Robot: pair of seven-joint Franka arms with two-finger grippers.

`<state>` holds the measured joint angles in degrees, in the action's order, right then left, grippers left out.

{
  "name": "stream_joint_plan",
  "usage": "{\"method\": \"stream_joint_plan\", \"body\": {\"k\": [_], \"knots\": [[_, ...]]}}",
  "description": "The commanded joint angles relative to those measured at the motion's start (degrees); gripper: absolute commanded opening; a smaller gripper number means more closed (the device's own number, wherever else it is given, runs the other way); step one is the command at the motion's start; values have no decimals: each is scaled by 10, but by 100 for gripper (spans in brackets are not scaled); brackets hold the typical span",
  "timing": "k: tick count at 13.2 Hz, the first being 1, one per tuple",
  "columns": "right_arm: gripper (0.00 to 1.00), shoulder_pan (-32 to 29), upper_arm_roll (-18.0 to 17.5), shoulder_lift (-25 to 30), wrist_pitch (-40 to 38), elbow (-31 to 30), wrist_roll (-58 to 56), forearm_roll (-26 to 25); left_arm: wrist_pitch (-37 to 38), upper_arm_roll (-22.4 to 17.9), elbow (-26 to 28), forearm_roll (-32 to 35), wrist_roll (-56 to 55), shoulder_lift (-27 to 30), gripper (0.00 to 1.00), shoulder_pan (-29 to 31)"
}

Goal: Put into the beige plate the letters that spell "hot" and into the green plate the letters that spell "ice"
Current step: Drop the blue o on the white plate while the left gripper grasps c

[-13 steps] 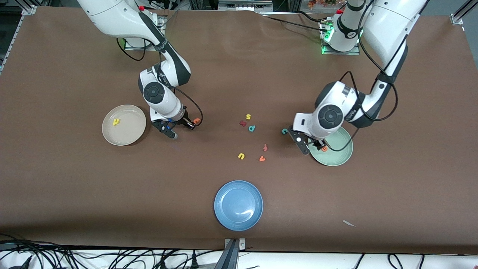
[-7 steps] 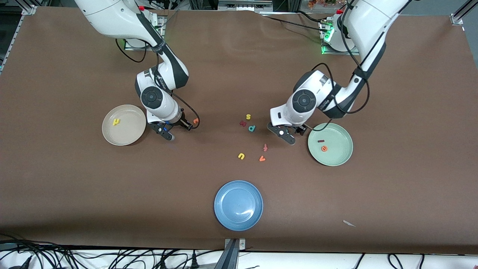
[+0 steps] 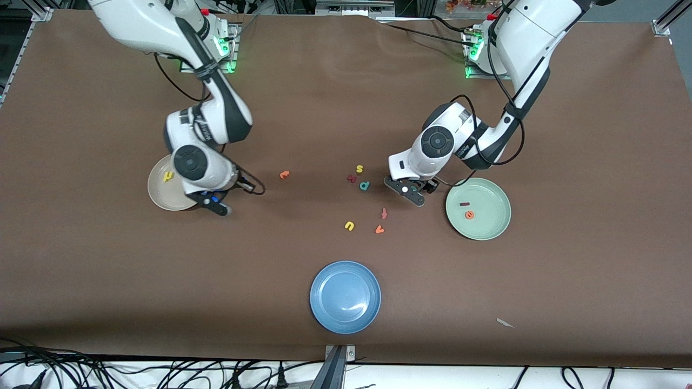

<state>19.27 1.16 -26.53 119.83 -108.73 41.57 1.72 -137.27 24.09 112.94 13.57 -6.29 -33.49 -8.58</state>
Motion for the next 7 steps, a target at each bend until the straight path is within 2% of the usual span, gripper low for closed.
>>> {"method": "stream_joint_plan", "body": {"k": [1, 2, 4, 7], "knots": [[17, -2, 65, 5, -49, 11, -148, -1, -11, -1, 2, 36, -6, -4, 63, -1], [17, -4, 90, 3, -50, 6, -206, -1, -11, -2, 2, 44, -6, -4, 63, -1], [17, -16, 116, -8, -47, -2, -287, 2, -11, -3, -1, 59, -6, -4, 63, -1], [20, -55, 116, -25, -37, -26, -368, 6, -12, -4, -3, 84, -7, -9, 59, 1]]}}
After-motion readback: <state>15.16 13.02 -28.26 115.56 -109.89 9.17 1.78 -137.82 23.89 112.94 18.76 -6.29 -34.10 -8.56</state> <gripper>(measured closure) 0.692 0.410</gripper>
